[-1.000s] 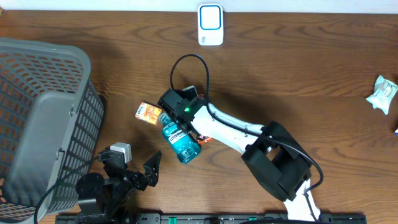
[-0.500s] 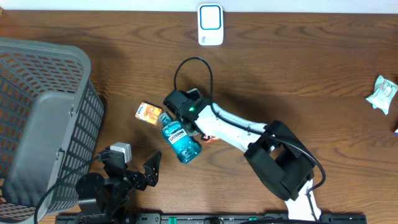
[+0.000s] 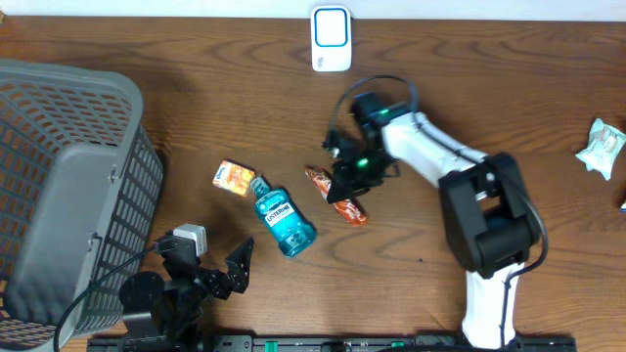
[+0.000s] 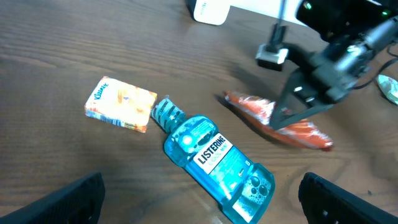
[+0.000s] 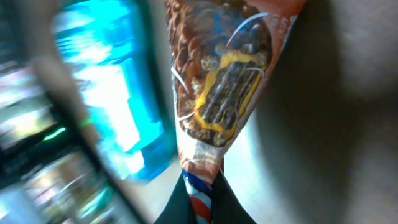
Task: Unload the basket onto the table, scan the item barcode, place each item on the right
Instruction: 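Reach the right gripper to the red TOP bar and grasp it, then lift the TOP bar with the right gripper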
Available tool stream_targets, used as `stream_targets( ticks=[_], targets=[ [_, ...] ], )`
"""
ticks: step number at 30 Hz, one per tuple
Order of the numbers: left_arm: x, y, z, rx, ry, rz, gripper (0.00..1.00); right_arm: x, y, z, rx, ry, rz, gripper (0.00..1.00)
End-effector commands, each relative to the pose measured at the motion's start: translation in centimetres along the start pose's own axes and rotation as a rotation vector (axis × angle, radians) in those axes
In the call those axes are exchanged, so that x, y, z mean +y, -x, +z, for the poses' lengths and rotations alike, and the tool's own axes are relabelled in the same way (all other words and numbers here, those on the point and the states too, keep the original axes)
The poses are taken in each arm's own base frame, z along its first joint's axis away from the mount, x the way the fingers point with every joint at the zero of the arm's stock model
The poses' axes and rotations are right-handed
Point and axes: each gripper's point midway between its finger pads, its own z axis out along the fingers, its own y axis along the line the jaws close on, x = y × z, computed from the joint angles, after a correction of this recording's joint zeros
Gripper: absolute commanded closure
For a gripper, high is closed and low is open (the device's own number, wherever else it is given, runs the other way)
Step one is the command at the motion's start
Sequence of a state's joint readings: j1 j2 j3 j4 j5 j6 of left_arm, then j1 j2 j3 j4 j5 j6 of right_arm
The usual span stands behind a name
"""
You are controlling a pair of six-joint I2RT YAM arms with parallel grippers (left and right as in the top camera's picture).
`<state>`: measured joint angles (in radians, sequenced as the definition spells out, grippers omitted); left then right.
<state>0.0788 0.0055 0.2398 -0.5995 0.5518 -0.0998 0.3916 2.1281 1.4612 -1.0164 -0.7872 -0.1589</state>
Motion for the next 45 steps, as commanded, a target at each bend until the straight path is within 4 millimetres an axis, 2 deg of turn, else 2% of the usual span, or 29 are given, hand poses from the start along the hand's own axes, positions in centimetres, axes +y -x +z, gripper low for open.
stream_targets(
  ticks=[1,6,10,17,23,29,34,38,45],
  targets=[
    [-0.2,0.3,-0.1,-0.008,-0.006,0.016,0.01,4.4,0.8,-3.1,-0.138,0.377,-0.177,0.99],
    [-0.2,0.3,-0.1,-0.008,-0.006,0.016,0.01,6.3,0.9,-6.4,-0.213,0.586,-0.065,0.99],
    [-0.2,0.3,-0.1,-0.008,-0.006,0.016,0.01,8.1,0.7,-7.7,-0.218,0.704,0.035,0.99],
    [-0.2,0.3,-0.1,-0.008,-0.006,0.016,0.01,8.5,0.3,-7.9,-0.198,0.731,0.101,0.99],
    [-0.2,0.3,-0.1,-0.008,-0.006,0.016,0.01,10.2,-1.3,-9.0,-0.015,0.807,0.584,0.98],
    [-0.2,0.3,-0.1,-0.008,-0.006,0.015,0.01,10.2,-1.6,-9.0,0.065,0.804,0.759,0.99],
    [-0.2,0.3,-0.1,-0.008,-0.006,0.016,0.01,9.8,-2.2,-8.5,0.188,0.754,0.993,0.99],
    [-0.2,0.3,-0.1,-0.008,-0.006,0.016,0.01,9.9,-2.2,-8.5,0.228,0.751,1.088,0.99],
    [-0.2,0.3,-0.1,-0.008,-0.006,0.016,0.01,9.9,-2.2,-8.5,0.240,0.753,1.119,0.99]
  ],
)
